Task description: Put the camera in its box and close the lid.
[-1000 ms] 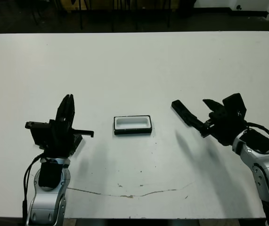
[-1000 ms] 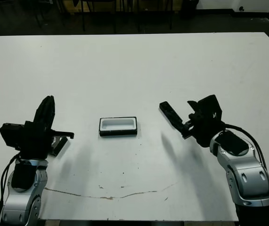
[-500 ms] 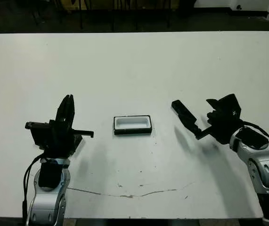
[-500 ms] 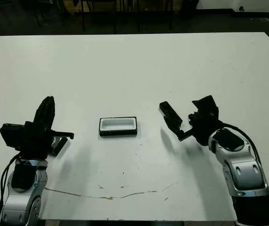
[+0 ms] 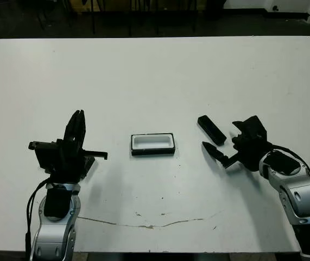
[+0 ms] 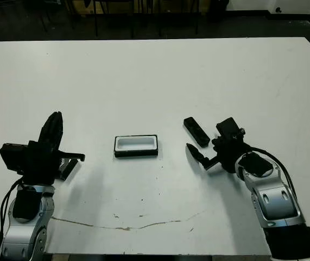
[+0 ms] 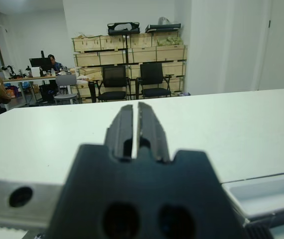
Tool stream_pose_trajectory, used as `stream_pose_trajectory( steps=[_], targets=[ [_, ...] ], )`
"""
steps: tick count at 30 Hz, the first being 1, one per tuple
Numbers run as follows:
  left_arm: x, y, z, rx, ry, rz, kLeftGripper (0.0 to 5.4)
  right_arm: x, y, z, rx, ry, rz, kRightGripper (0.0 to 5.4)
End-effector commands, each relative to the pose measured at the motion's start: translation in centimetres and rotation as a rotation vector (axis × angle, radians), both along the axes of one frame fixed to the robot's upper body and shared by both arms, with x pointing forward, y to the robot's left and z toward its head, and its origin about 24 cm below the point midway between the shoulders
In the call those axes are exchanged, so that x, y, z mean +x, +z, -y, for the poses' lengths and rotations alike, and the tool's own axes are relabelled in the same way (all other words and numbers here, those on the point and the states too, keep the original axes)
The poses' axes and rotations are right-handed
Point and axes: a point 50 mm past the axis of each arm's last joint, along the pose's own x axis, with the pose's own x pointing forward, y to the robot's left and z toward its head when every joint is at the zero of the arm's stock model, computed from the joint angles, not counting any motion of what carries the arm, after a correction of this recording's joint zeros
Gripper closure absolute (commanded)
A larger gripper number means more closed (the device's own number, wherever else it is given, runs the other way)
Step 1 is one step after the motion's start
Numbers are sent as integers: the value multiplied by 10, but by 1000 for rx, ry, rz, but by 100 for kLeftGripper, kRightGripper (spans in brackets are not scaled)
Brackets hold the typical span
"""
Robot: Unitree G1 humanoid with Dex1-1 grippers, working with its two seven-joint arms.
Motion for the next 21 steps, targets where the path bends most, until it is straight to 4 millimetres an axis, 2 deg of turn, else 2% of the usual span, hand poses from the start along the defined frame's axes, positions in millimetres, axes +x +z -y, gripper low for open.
stream_pose_trajectory(
  steps=[1, 4, 7, 13, 21],
  targets=[
    [-2, -5, -3, 19, 6, -24, 540, -3, -14, 5, -35, -16, -36, 2],
    [-2, -5, -3, 12, 4, -30, 540, -4, -18, 4, -51, -53, -32, 2],
    [-2, -5, -3, 15, 3, -30, 540, -5, -22, 2, -54, -95, -39, 34],
    [-1, -6, -3, 3, 0, -36, 540, -8, -28, -3, 26, -152, -62, 142],
    [-2, -6, -3, 15, 4, -35, 540, -8, -23, -7, 27, -153, -79, 294]
  ],
)
